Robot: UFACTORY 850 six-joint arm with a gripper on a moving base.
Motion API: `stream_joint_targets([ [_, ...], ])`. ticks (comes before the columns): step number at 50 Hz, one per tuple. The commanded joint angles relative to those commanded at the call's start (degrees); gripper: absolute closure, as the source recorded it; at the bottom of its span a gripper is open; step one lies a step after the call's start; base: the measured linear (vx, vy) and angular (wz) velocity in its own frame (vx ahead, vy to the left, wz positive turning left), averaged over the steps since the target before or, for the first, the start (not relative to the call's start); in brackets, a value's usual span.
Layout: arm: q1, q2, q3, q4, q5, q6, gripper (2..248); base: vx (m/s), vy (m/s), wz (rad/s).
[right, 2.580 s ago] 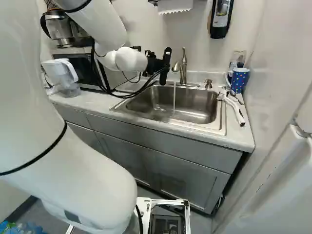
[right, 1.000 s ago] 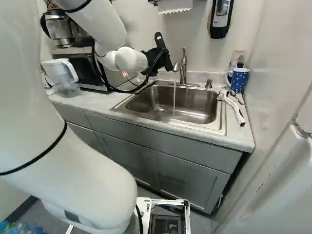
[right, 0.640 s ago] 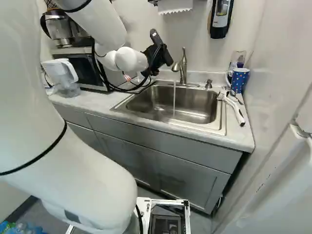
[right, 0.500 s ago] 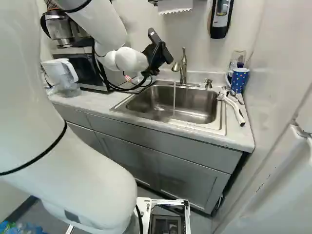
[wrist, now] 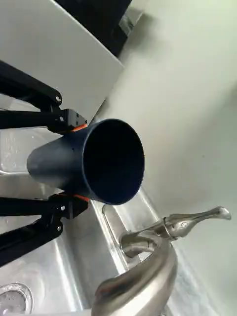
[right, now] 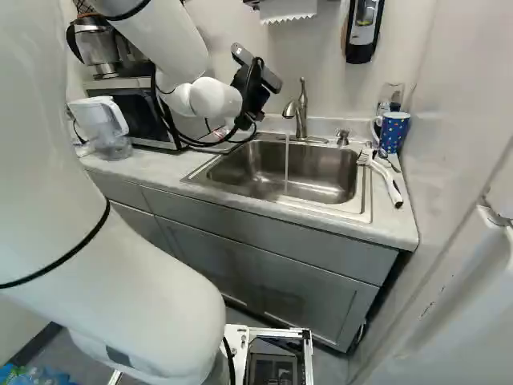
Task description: Rinse the cup and place it in the tray
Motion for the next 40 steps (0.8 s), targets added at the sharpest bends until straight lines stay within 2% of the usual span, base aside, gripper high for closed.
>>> stream_joint_targets([
  [40, 0.00, 0.00, 0.00, 0.00, 0.00, -24.10, 125, 0.000, 0.000, 0.000],
])
